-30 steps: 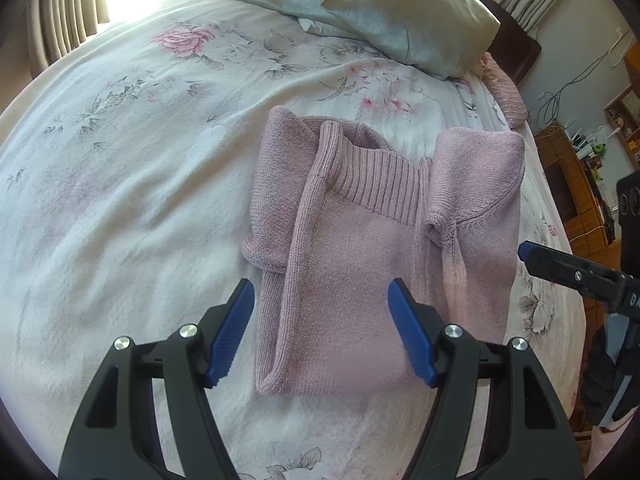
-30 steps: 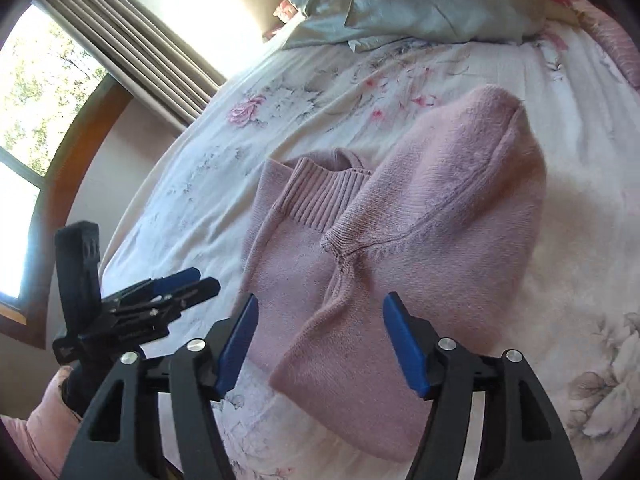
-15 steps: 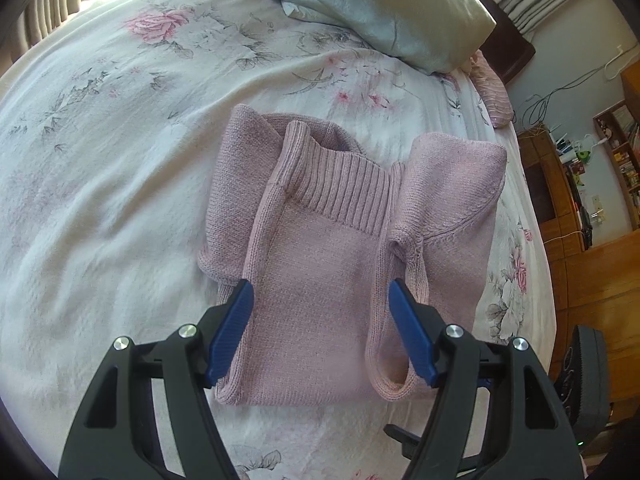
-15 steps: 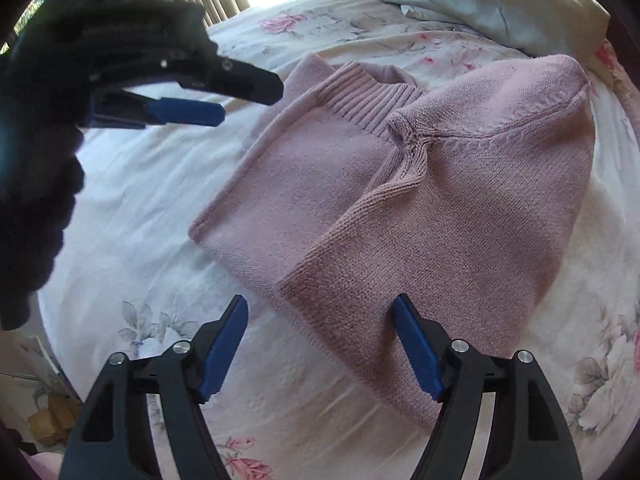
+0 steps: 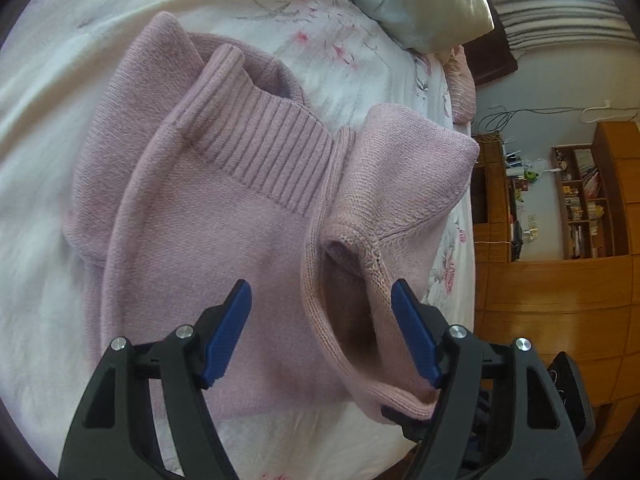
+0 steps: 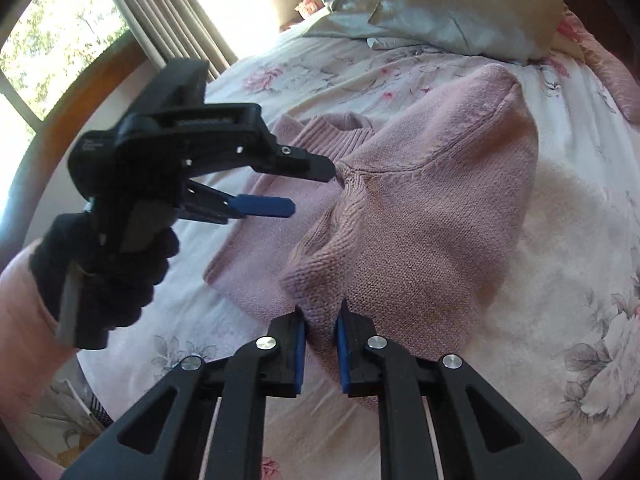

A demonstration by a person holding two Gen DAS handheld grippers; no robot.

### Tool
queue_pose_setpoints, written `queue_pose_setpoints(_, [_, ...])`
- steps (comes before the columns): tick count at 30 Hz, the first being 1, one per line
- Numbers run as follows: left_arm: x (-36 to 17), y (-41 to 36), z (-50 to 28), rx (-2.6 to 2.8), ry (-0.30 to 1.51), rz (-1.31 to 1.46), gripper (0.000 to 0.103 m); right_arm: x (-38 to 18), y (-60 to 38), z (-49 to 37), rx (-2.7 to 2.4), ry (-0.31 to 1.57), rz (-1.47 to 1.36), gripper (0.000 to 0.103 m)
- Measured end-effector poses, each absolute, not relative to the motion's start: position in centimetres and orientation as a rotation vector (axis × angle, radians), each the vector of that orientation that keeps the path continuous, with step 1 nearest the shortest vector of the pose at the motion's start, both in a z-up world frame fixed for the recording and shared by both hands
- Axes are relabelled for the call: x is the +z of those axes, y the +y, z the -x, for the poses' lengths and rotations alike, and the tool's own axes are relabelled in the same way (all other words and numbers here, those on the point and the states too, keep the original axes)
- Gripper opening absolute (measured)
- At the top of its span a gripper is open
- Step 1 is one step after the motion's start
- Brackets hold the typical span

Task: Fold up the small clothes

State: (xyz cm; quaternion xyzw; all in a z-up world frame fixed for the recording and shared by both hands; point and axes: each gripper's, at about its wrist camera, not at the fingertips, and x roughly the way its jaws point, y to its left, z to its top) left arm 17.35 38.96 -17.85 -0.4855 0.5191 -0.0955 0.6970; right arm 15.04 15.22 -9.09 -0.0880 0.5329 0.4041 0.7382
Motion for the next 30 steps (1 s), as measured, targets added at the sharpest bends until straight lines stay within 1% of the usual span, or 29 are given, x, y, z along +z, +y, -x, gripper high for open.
queue_pose_setpoints(3, [-18.8, 38.1, -19.2, -0.251, 1.155, 1.145, 0.072, -8.0, 13.9, -15.3, 0.909, 1.162, 0.109, 0.013])
queue_pose_setpoints(11, [-19.7, 36.2, -23.8, -0.310, 1.155, 1.217, 0.072, -7.1, 12.2, -15.0, 0.935, 1.136, 0.086, 0.013])
queue_pose_setpoints(13, [-19.5, 36.0, -24.9, -0.313, 1.167, 1.191, 0.067, -7.2, 12.4, -14.9, 0.938, 1.137, 0.086, 0.013])
queue_pose_setpoints(14, [-19.4, 36.0, -25.4, -0.310, 1.173, 1.173, 0.054, -7.3, 12.4, -14.9, 0.943, 1.136, 0.084, 0.013])
queue_pose_setpoints(15, [-19.3, 35.9, -25.7, -0.310, 1.175, 1.158, 0.032, -7.2, 12.5, -14.8, 0.945, 1.135, 0.082, 0.013])
queue_pose_setpoints(16, [-19.2, 35.9, -25.9, -0.321, 1.170, 1.153, 0.022, -7.3, 12.7, -14.9, 0.947, 1.135, 0.078, 0.013])
queue_pose_setpoints(17, [-18.8, 36.2, -25.8, -0.334, 1.158, 1.155, 0.020, -7.2, 12.8, -14.8, 0.949, 1.133, 0.072, 0.013])
queue_pose_setpoints(24, [-12.6, 40.0, -24.0, -0.354, 0.971, 1.052, 0.018, -5.8, 15.3, -14.3, 1.052, 1.103, 0.007, 0.013])
queue_pose_setpoints(28, [-11.1, 43.2, -22.3, -0.286, 0.940, 0.977, 0.018, -5.6, 18.8, -13.3, 1.120, 1.093, 0.022, 0.013])
queue_pose_setpoints(30, [-11.3, 45.0, -21.4, -0.252, 0.937, 0.957, 0.018, -6.0, 21.0, -12.5, 1.141, 1.096, 0.060, 0.013])
